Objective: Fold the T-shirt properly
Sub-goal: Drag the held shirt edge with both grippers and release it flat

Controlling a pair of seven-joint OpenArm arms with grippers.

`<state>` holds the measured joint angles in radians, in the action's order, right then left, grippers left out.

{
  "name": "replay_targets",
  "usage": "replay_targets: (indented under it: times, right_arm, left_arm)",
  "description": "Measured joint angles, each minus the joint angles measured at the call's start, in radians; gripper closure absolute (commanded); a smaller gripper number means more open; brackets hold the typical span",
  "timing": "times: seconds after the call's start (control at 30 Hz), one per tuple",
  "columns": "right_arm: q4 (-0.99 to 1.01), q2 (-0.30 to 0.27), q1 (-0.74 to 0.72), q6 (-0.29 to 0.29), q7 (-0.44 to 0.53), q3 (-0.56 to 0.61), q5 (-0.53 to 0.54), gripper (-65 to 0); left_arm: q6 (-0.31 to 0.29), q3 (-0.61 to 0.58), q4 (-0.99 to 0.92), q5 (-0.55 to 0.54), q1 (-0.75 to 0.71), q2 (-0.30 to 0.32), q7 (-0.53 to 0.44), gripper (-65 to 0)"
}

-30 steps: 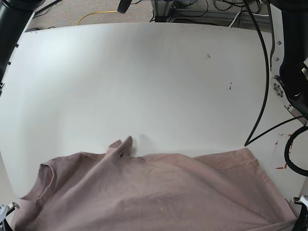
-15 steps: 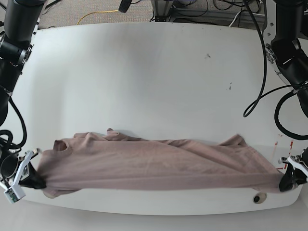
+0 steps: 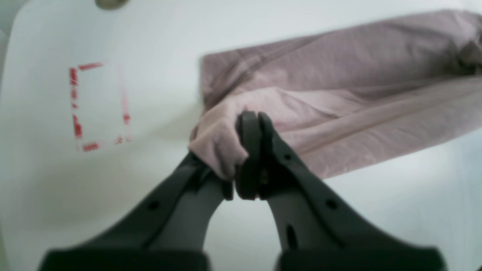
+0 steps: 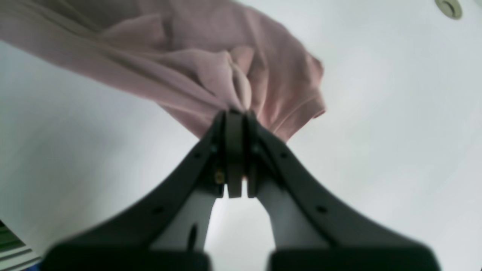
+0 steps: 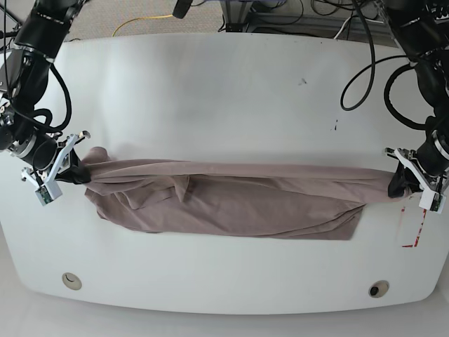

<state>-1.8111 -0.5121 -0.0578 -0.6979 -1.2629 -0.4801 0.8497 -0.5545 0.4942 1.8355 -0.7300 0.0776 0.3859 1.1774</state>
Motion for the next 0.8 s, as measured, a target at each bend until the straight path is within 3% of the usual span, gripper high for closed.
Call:
replay_targets:
  times: [0.3,0.43,0.8]
  right_arm:
    - [-0.085,0.073,0.235,0.0,-0.027,-0.109,0.008,0.0]
    - [-0.108,0.097,0.339,-0.001,-0.027,-0.115,0.008,0.0]
    - [-0.109,0.172,0.526,0.0,-0.024,-0.121,-0.007,0.0]
  left_arm:
    - [-0.008,0.123,0.038,-0.003,-0.271,0.0,-0.005,-0.4]
    - [-0.068,0.175,0.04,-0.002,-0.359,-0.001,-0.011,-0.4]
    - [-0.087,0.185,0.037,0.003,-0.554,0.002,-0.019,-0.4]
